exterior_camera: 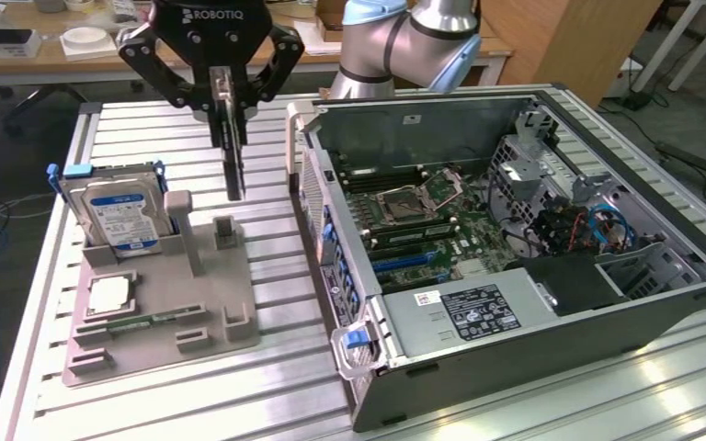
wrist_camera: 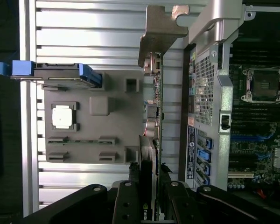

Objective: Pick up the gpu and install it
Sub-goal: 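Pick up the gpu and move the gpu toward the slot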

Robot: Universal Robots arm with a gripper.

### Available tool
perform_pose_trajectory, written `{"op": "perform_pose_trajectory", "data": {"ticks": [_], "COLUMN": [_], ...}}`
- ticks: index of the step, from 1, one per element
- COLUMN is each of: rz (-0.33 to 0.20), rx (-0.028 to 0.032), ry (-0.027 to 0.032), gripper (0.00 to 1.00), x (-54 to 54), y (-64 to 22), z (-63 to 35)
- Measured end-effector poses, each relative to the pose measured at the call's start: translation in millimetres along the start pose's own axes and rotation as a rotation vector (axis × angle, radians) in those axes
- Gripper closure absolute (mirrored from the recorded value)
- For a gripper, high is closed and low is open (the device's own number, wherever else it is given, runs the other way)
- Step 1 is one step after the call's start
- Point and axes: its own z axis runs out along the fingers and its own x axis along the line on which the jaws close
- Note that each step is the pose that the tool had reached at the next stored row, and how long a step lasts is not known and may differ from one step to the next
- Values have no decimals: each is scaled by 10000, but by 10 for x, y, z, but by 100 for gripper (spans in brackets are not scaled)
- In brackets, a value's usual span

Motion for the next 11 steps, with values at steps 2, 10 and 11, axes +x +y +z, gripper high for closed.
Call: {"op": "perform_pose_trajectory", "data": {"ticks": [2,10,11], "rz": [-2,-6,-6], "rx": [0,0,-1], "ry": [-1,0,-1], "gripper": [74,74,74], "x": [-21,-94,-103], "y": [0,0,0], "z": [0,1,1]}}
